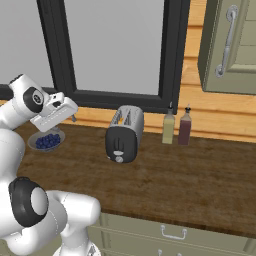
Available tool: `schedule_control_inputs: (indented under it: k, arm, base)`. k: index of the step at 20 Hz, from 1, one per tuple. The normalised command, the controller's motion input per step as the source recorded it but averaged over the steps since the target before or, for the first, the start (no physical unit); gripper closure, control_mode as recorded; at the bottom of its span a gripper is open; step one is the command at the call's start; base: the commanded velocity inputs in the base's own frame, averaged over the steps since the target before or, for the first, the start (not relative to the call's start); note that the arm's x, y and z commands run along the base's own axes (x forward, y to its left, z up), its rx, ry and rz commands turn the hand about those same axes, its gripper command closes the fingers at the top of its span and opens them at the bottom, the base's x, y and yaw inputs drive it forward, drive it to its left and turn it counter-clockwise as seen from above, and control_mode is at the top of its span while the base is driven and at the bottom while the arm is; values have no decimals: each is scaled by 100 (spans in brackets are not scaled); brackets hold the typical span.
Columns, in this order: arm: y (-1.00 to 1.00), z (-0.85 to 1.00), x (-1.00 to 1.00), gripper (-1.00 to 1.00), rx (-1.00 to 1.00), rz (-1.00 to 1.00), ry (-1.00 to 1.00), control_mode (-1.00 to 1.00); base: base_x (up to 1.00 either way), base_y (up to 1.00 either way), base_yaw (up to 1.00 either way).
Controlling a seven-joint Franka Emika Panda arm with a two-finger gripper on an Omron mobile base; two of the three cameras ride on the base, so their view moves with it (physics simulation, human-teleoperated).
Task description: Start the toaster. Once the lever pops up, take the bread to the plate on the dining counter.
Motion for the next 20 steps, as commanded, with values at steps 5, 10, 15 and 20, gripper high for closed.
schedule_control_inputs:
  k: [5,10,15,20]
  arm:
    - [0,0,0,-100,0,0,0,-100]
    - [0,0,0,-100,0,0,0,-100]
    - [0,0,0,-100,0,0,0,-100]
    - [0,0,0,-100,0,0,0,-100]
  base:
    - [0,0,0]
    - [0,0,0]
    - [0,0,0]
    - [0,0,0]
